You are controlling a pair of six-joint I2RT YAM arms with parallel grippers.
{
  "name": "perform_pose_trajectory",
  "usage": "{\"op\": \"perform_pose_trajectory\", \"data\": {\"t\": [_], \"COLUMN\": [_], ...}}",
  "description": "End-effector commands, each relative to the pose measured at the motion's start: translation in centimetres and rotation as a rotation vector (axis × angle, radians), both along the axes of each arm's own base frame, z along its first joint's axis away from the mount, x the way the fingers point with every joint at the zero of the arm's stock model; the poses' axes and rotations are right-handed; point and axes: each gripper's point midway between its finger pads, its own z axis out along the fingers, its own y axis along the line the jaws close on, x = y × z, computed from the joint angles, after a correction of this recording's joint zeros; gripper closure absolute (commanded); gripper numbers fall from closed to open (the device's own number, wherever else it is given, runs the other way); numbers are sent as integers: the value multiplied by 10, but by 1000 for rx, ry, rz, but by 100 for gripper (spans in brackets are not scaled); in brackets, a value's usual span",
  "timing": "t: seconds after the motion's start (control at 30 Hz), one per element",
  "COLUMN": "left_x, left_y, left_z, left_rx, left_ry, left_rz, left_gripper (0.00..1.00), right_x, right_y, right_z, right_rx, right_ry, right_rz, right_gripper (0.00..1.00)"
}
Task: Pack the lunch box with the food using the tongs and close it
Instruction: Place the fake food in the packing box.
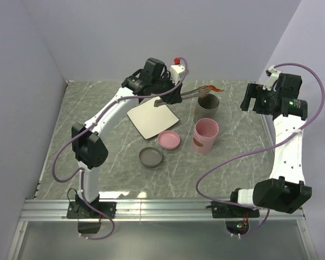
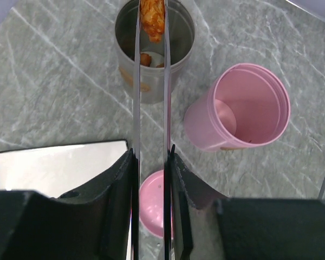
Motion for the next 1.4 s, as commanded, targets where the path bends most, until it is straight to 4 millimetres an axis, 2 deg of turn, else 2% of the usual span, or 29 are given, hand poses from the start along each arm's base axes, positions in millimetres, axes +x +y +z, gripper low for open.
{"op": "perform_pose_trajectory", "data": {"t": [0.0,0.33,0.6,0.73,0.87,0.97,1.17,1.37], "left_x": [2,11,15,17,17,14,10,0], "left_y": [-22,-30,-33,-33,-32,-30,-27,-20], "left_z": [33,3,-8,-2,10,17,24,53], "left_rx": [-112,-78,-70,-73,-87,-97,-96,-131], "left_ry": [-59,-19,-2,-9,-19,-22,-25,-54], "left_rz": [-40,-48,-34,-23,-13,-14,-11,-7], "left_gripper": [99,97,84,75,57,50,46,48], "right_x": [1,3,2,2,2,2,2,1], "right_y": [0,0,0,1,1,1,2,2], "right_z": [19,20,17,18,18,19,19,19], "right_rx": [-4,0,1,3,3,3,4,4], "right_ry": [-66,-62,-56,-57,-55,-59,-59,-60], "right_rz": [2,5,6,8,8,8,11,12], "right_gripper": [0,0,0,0,0,0,0,0]}}
